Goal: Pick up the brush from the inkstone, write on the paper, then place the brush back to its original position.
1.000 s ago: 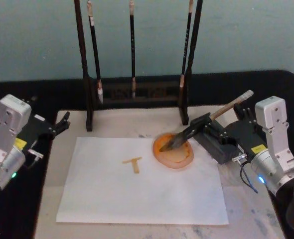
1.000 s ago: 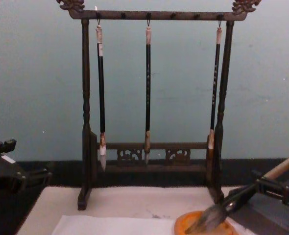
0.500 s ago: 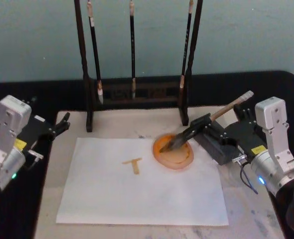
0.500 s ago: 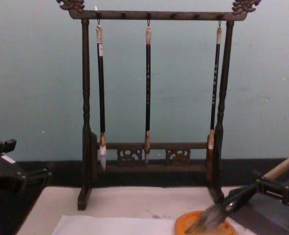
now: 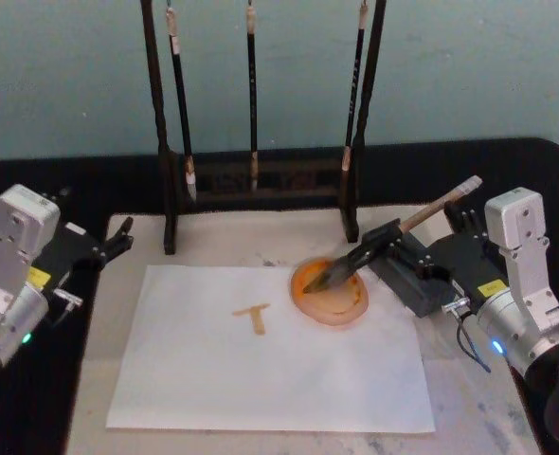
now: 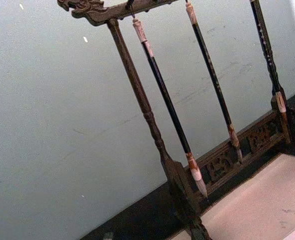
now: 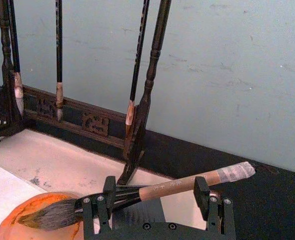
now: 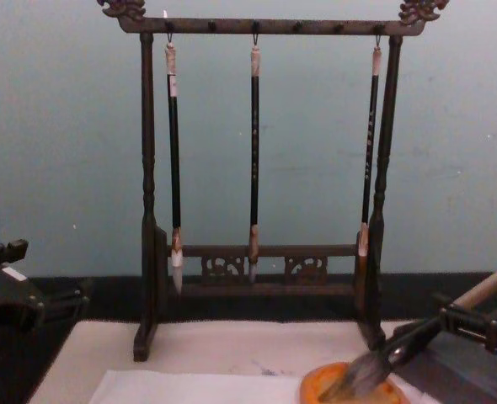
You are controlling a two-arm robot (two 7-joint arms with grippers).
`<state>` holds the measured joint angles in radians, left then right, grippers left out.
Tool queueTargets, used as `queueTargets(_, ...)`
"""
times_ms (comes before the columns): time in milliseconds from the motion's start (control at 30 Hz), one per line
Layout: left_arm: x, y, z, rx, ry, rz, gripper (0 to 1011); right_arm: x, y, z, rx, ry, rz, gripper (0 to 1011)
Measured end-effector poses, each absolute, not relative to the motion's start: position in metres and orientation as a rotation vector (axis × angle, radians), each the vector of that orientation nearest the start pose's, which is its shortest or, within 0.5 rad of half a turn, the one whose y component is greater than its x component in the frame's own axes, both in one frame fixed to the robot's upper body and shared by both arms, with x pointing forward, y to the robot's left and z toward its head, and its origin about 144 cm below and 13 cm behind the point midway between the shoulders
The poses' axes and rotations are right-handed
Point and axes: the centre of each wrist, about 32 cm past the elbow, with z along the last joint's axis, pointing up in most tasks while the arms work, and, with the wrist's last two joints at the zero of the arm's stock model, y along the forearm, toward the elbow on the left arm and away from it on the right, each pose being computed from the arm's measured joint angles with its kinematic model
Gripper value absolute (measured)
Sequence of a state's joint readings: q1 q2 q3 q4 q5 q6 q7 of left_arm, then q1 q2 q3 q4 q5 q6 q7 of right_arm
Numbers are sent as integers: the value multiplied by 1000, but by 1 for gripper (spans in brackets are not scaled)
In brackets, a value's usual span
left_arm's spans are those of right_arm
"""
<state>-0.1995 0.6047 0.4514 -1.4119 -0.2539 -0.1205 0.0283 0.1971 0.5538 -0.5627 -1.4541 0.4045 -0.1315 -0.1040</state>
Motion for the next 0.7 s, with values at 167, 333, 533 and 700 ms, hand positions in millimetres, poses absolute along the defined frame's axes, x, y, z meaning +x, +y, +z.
queueTargets(167,489,310,1140,304,-285,1248,1010,475,-256,1127,-166,-123,-1231,1000)
queueTargets(333,489,310,1140,304,-285,1248,1010,475,-256,1127,-166,-123,-1231,1000)
queueTargets(533,489,310,1140,304,-285,1248,1010,475,-256,1127,-166,-123,-1231,1000)
queueTargets(700,489,310,1140,305,-285,1248,1010,475,-256,1127,-166,-123,-1231,1000)
